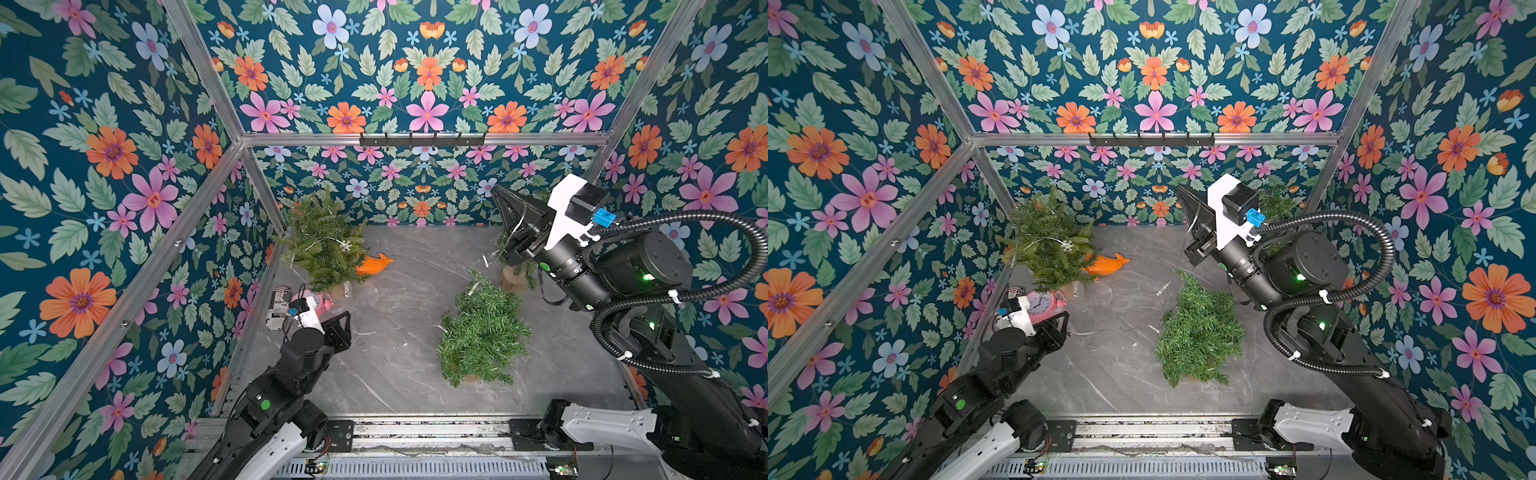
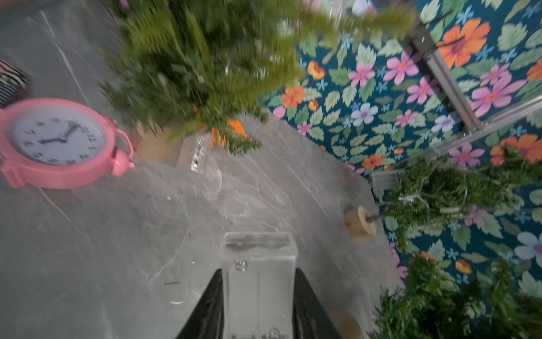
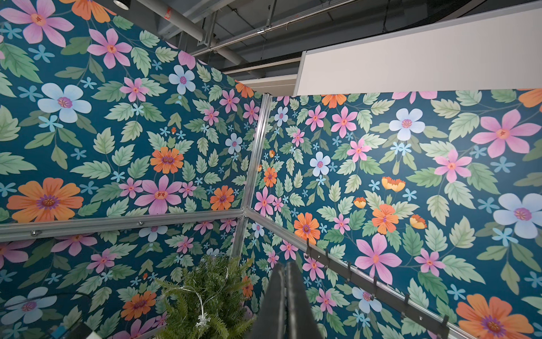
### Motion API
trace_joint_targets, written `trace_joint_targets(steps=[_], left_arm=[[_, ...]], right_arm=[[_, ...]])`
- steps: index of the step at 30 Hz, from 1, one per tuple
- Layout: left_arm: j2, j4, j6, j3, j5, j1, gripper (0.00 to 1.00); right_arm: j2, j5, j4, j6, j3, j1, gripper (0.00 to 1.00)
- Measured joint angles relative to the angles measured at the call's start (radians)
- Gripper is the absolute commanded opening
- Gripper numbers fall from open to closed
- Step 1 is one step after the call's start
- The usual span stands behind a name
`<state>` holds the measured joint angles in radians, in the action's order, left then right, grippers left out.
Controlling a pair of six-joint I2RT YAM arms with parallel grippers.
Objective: Wrap string light around the christmas tree
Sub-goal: Wrap the light string around the Christmas tree.
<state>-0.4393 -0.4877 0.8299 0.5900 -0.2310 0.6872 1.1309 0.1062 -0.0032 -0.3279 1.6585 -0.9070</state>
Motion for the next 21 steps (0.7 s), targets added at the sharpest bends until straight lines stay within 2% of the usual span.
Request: trace_joint_targets(steps=[3, 9, 15, 21], left_arm=[[-0.006, 0.016, 0.0, -0.055, 0.048, 0.0, 0.13], [-0.01, 0.059, 0.008, -0.156, 0.09, 0.0, 0.11], [-0.024, 0.135, 0.039, -0.258, 0.121, 0.0, 0.14], [-0.009, 0.193, 0.094, -0.338, 0.114, 0.0, 0.3]], right_arm=[[0.018, -0.002, 0.001, -0.006, -0.009, 0.0, 0.02], [0.054, -0.003, 0.004, -0.013, -0.043, 0.0, 0.02], [0.079, -0.021, 0.023, -0.016, -0.087, -0.001, 0.01], [0.095, -0.025, 0.033, -0.016, -0.109, -0.002, 0.01]])
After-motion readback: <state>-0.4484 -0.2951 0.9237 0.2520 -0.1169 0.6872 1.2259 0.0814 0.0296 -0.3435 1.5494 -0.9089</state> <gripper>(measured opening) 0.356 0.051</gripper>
